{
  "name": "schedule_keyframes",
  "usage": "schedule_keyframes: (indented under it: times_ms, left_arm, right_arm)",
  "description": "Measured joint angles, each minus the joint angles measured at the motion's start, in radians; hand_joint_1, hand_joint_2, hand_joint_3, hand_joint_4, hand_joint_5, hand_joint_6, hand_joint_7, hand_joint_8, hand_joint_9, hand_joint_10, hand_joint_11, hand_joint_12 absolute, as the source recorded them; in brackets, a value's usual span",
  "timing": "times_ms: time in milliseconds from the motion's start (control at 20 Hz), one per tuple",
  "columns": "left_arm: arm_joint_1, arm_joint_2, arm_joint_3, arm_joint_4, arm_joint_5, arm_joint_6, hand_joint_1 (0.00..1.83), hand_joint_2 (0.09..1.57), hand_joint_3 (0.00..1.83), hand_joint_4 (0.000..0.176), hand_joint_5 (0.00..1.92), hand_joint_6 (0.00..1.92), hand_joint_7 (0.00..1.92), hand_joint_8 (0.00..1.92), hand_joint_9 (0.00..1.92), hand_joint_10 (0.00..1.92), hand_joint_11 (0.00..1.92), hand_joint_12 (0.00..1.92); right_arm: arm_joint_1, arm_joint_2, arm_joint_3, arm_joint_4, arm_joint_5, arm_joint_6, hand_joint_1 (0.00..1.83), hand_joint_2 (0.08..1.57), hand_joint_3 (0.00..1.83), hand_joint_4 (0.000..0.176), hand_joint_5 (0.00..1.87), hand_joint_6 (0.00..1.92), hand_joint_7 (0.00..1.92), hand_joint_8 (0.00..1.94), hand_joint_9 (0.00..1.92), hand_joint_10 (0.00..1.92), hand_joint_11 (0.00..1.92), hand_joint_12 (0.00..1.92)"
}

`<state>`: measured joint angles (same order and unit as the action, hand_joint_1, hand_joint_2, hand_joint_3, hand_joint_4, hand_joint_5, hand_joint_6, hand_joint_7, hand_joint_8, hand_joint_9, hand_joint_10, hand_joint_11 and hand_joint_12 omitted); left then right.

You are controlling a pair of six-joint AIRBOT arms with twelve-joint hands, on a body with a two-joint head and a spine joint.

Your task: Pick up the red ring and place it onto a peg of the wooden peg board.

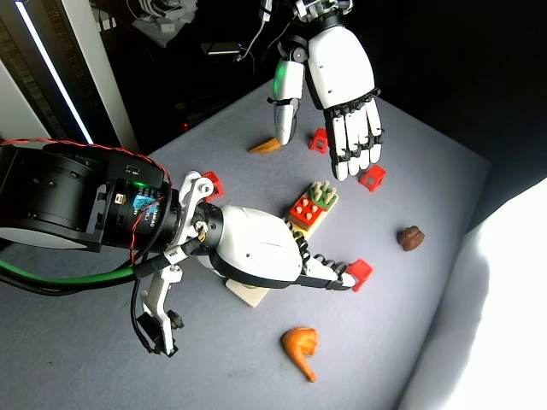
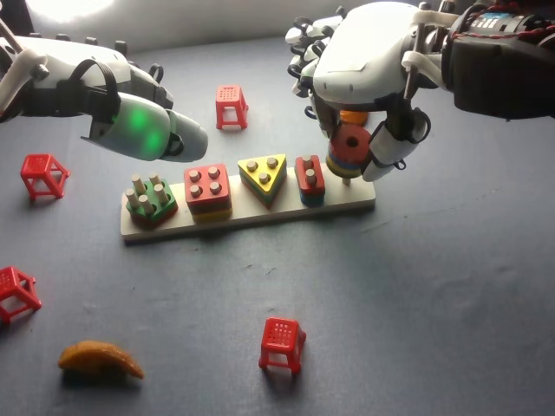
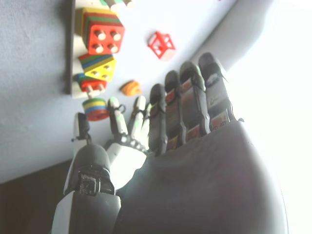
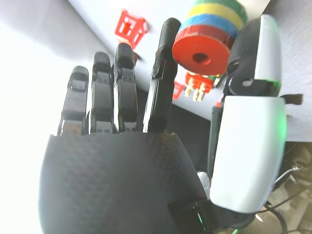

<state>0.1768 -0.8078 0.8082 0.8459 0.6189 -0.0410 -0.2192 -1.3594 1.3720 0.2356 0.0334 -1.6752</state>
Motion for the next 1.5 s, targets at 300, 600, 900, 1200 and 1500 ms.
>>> schedule_keyframes:
  times_ms: [300, 600, 900, 1200, 1500]
  left_arm:
    - [0.000, -0.001, 0.000, 0.000, 0.000, 0.000, 0.00, 1.28, 0.00, 0.000, 0.24, 0.00, 0.24, 0.00, 0.19, 0.00, 0.00, 0.35]
    - [0.000, -0.001, 0.000, 0.000, 0.000, 0.000, 0.00, 1.28, 0.00, 0.000, 0.22, 0.00, 0.21, 0.00, 0.16, 0.00, 0.00, 0.30]
    - [0.000, -0.001, 0.000, 0.000, 0.000, 0.000, 0.00, 1.28, 0.00, 0.000, 0.25, 0.01, 0.25, 0.01, 0.20, 0.00, 0.00, 0.35]
    - [0.000, -0.007, 0.000, 0.000, -0.001, 0.000, 0.00, 1.28, 0.00, 0.000, 0.26, 0.01, 0.26, 0.01, 0.21, 0.01, 0.00, 0.39]
    - [0.000, -0.006, 0.000, 0.000, 0.001, 0.000, 0.00, 1.28, 0.00, 0.000, 0.25, 0.01, 0.25, 0.01, 0.20, 0.00, 0.00, 0.36]
  right_arm:
    - [-0.014, -0.024, 0.031, -0.001, 0.018, -0.002, 1.10, 1.01, 0.00, 0.161, 1.23, 0.55, 0.42, 0.00, 0.26, 0.00, 0.00, 0.00]
    - [-0.024, -0.029, 0.038, 0.000, 0.024, -0.003, 1.10, 1.00, 0.00, 0.176, 1.24, 0.54, 0.45, 0.01, 0.29, 0.01, 0.00, 0.00]
    - [-0.035, -0.030, 0.050, -0.003, 0.028, -0.006, 0.40, 0.97, 0.00, 0.125, 0.63, 0.01, 0.35, 0.00, 0.20, 0.00, 0.00, 0.00]
    - [-0.041, -0.030, 0.050, -0.003, 0.022, -0.006, 0.00, 0.97, 0.01, 0.000, 0.22, 0.00, 0.20, 0.01, 0.10, 0.01, 0.03, 0.01]
    - [-0.032, 0.067, 0.011, 0.072, 0.009, -0.008, 0.00, 0.94, 0.00, 0.000, 0.04, 0.00, 0.01, 0.00, 0.00, 0.00, 0.00, 0.00]
